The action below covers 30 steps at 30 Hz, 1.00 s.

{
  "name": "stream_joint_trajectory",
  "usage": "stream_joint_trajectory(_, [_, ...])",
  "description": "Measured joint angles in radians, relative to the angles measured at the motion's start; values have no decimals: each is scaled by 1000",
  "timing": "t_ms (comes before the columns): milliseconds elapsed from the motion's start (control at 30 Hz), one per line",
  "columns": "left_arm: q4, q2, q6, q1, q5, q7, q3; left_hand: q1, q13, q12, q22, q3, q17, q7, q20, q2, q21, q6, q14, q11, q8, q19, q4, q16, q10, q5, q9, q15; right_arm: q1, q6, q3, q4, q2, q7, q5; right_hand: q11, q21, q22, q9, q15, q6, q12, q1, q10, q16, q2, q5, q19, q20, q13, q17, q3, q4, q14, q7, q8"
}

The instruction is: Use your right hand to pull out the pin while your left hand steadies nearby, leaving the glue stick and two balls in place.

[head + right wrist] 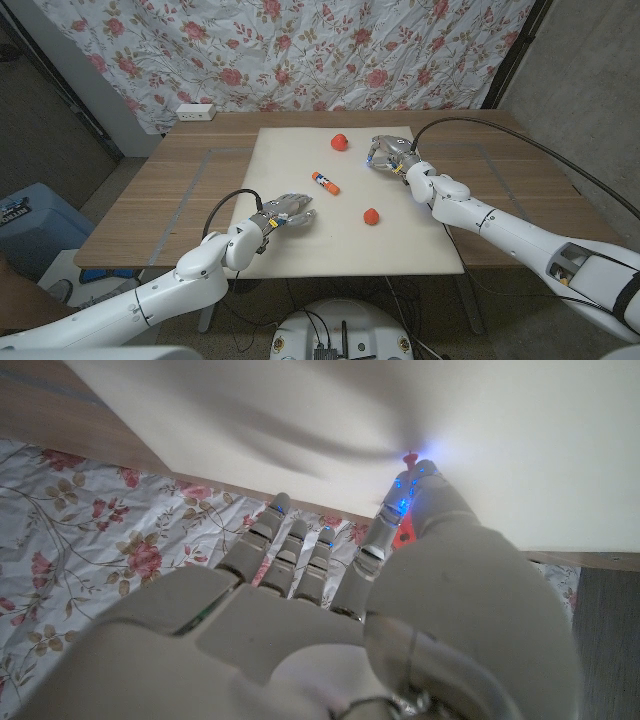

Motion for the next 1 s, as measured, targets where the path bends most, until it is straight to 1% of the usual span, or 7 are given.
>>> stream_joint_trajectory(67, [0, 0, 0, -1, -3, 0, 1, 0, 0, 0, 0, 3, 0, 0, 0, 0, 0, 0, -1, 0, 0, 0, 3, 0, 0, 0, 0, -1, 0, 2, 1, 0, 0, -1, 0, 0, 0, 0, -1, 0, 2, 0, 0, 7, 5, 0, 0, 5, 2, 0, 0, -4, 4, 0, -2, 0])
stream_joint_trajectory(267, [1, 1, 0, -4, -12, 0, 1, 0, 0, 0, 0, 4, 0, 0, -3, 0, 0, 0, 3, 0, 1, 2, 4, 4, 0, 0, 0, 2, 0, 6, 2, 0, -1, -4, -2, 2, 0, 0, -4, 0, 2, 0, 0, 9, 8, 0, 0, 5, 2, 0, 0, -4, 4, 0, -2, 0])
stream_joint_trajectory(367, [1, 3, -1, -6, -19, 0, 1, 0, 0, 0, 0, 4, 0, 0, -3, 0, 0, 0, 5, 0, 1, 2, 4, 4, 0, 0, 0, 1, 0, 7, 3, 0, 0, -7, -3, 5, 0, 0, -5, 0, 7, 0, 0, 13, 8, 0, 0, 5, 2, 0, 0, -4, 4, 0, -7, 0])
stream_joint_trajectory(400, [1, 3, -1, -6, -20, 0, 1, 0, 0, 0, 0, 4, 0, 0, -3, 0, -1, 0, 5, 0, 1, 2, 4, 4, 0, 0, 0, 1, 0, 7, 3, 0, 0, -7, -4, 2, 0, 0, -7, 0, 8, 0, 0, 16, 8, 0, 0, 5, 2, 0, 0, -4, 4, 0, -6, 0])
stream_joint_trajectory(467, [2, 4, -4, -6, -27, 0, 1, 0, 0, 0, 0, 8, 0, 0, -3, 0, -2, 0, 5, 0, 1, 2, 0, 4, 0, 0, 0, 1, 1, 8, 3, 0, 0, -7, -5, 5, 0, 0, -8, 0, 12, 0, 0, 19, 8, 0, 0, 5, 2, 0, 0, -4, 4, 0, -2, 0])
stream_joint_trajectory(700, [4, 8, -8, -6, -39, 0, 1, 0, 0, 0, 0, 8, 0, 0, -2, 0, -5, 0, 5, 0, 1, 3, 0, 3, 0, 0, 0, 1, 2, 10, 3, -2, 0, -7, -9, 3, 0, 0, -9, -2, 15, 0, 0, 22, 8, 0, 0, 5, 2, 0, 0, -4, 4, 9, 1, -1])
stream_joint_trajectory(1000, [4, 13, -12, -8, -52, 0, -2, 0, 0, 0, 0, 12, 0, 0, -2, 0, -4, 0, 5, 0, 1, 3, 4, 0, 0, 0, 0, 1, 3, 12, 3, -7, -2, -7, -16, 9, 0, 0, -14, -2, 18, 0, 0, 34, 8, 0, -1, 5, 2, 0, 5, -4, 4, 9, 4, -4])
